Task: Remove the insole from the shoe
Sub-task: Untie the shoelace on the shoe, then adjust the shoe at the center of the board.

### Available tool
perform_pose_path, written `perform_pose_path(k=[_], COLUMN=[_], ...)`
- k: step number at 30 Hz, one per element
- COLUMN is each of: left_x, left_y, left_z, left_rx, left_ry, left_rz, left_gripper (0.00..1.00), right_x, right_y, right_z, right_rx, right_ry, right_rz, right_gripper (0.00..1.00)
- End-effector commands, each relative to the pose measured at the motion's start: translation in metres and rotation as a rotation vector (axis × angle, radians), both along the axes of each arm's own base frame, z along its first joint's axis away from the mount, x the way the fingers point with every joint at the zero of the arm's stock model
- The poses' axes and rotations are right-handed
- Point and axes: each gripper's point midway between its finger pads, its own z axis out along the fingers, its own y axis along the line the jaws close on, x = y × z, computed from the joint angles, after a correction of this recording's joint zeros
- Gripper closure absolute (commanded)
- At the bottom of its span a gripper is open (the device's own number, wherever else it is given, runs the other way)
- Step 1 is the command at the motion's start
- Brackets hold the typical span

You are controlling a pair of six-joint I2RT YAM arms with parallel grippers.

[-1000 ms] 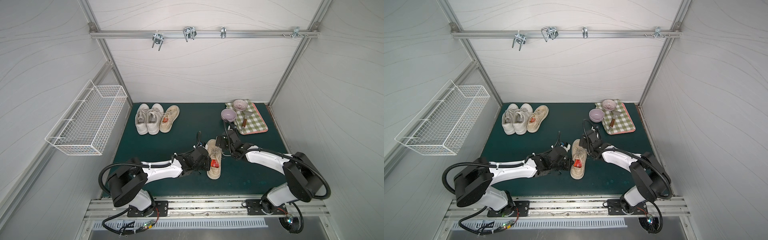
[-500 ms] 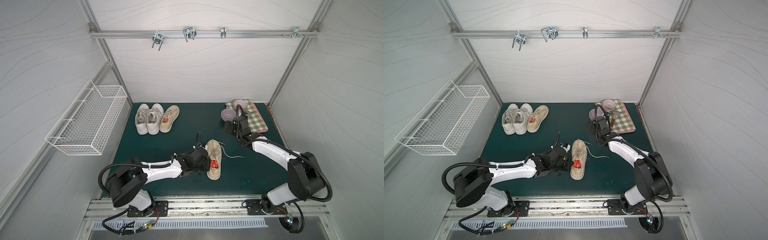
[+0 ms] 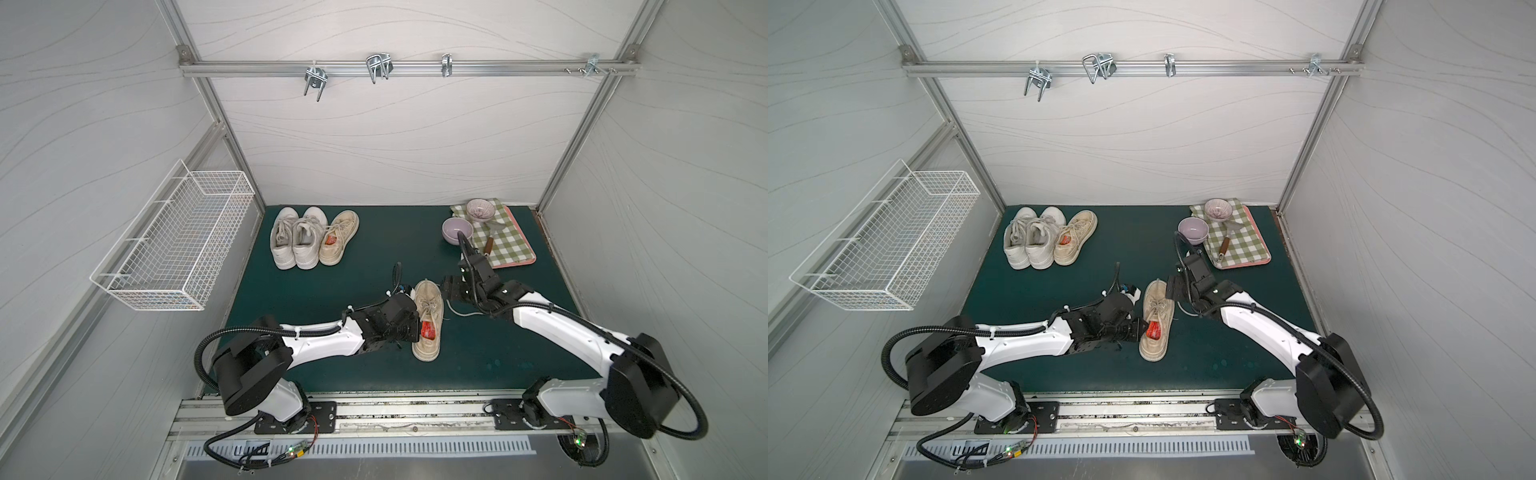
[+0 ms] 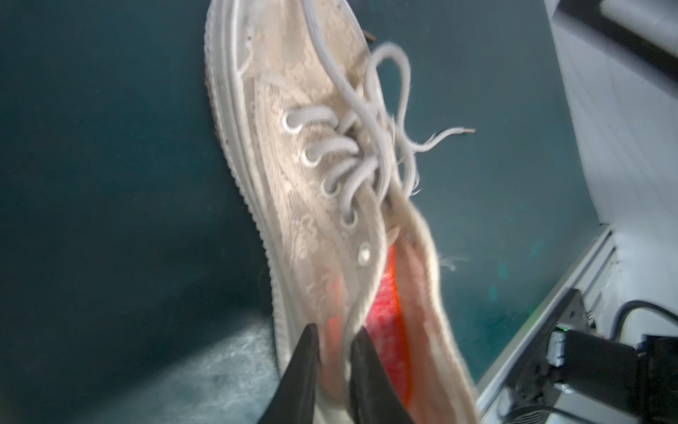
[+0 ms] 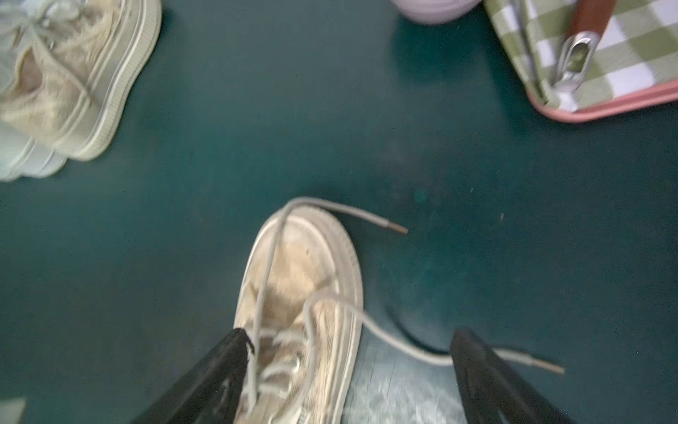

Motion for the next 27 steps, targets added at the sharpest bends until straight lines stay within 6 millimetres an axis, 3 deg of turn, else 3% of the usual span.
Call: perform_pose_path(k=[1,7,11,13,18,27], left_x=[0.015,0.028,0.034,0.036,0.039,0.035], left_y=[-0.015,-0.007,-0.008,-0.009,-0.009,-0.013], left_z=[0.030,0.033,0.030,0.028,0.023,0.024], left_rx=[-0.044,0.030,0.057,0.065,0.059,0.022], left_ry=[-0.083,-0.113,-0.101,-0.098,-0.077,-0.061], left_rz=[0.001,-0.006,-0.020,-0.026,-0.025,-0.042], left_gripper=[0.62,0.53,0.53,0.60,0.68,0.61], right_x=[-0.039,-0.065,-0.070,-0.071,-0.068,-0.061], right_y=[-0.004,0.023,0.040,0.049,0.051,0.056], right_z=[-0.017,-0.019,-0.020,-0.021,-0.024,-0.032], right_rx=[-0.004,0.073,0.079,0.074,0.039,0.011], right_ry=[0.105,0.130,0.141,0.144,0.142,0.147], right_rz=[0.054,0.160,0.202,0.223,0.219,0.209], right_gripper=[0.17,0.27,0.34,0.36,0.43,0.58])
